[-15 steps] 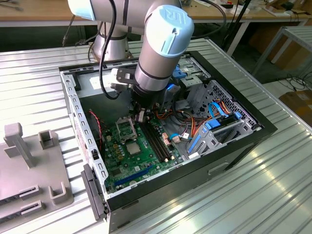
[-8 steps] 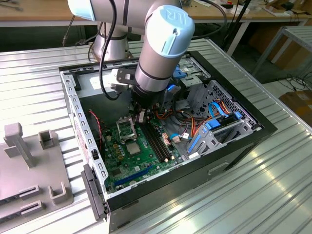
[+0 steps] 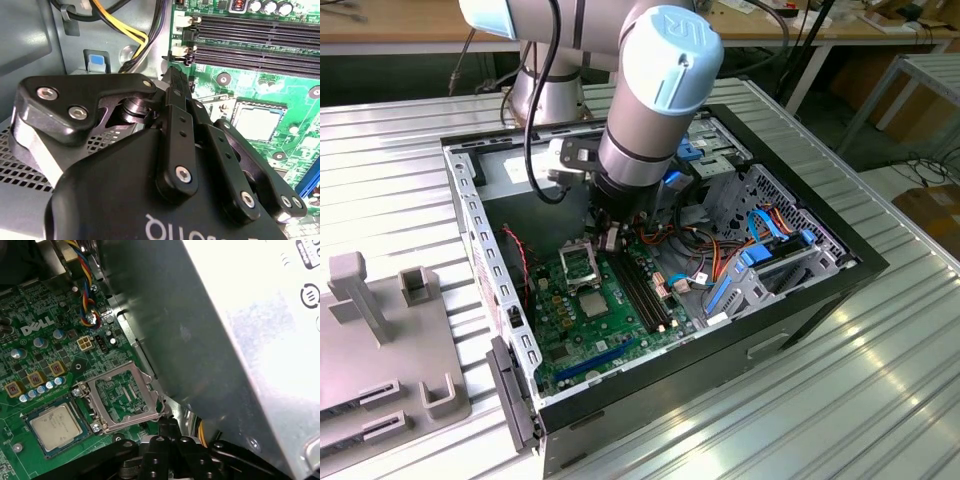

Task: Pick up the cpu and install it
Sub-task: 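Close the cpu cover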

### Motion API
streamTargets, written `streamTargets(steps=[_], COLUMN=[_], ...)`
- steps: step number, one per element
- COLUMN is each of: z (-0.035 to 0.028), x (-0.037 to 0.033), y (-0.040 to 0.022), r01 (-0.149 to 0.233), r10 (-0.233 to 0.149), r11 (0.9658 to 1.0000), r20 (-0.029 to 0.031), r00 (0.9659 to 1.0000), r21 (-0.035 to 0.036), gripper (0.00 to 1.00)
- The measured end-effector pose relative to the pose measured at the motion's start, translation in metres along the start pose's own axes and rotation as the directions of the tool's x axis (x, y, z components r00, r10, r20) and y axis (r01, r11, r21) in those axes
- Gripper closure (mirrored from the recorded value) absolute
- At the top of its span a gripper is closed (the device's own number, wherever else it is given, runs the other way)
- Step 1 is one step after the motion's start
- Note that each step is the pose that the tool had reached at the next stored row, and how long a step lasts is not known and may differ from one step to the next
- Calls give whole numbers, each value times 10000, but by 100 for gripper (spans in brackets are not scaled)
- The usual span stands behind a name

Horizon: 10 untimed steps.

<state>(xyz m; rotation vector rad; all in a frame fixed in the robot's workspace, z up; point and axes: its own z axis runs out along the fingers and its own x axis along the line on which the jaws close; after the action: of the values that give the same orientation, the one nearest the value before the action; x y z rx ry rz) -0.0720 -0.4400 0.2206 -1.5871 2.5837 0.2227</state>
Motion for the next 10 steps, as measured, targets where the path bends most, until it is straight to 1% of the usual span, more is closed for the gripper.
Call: streamTargets(steps=[3,10], z=[-29,-69], x=[12,26], y=[-2,-7], r01=[-1,-1], r10=[1,1], r11=[10000,10000], r20=[8,18], r00=[10000,10000], r21=[-4,-10], gripper=[89,89])
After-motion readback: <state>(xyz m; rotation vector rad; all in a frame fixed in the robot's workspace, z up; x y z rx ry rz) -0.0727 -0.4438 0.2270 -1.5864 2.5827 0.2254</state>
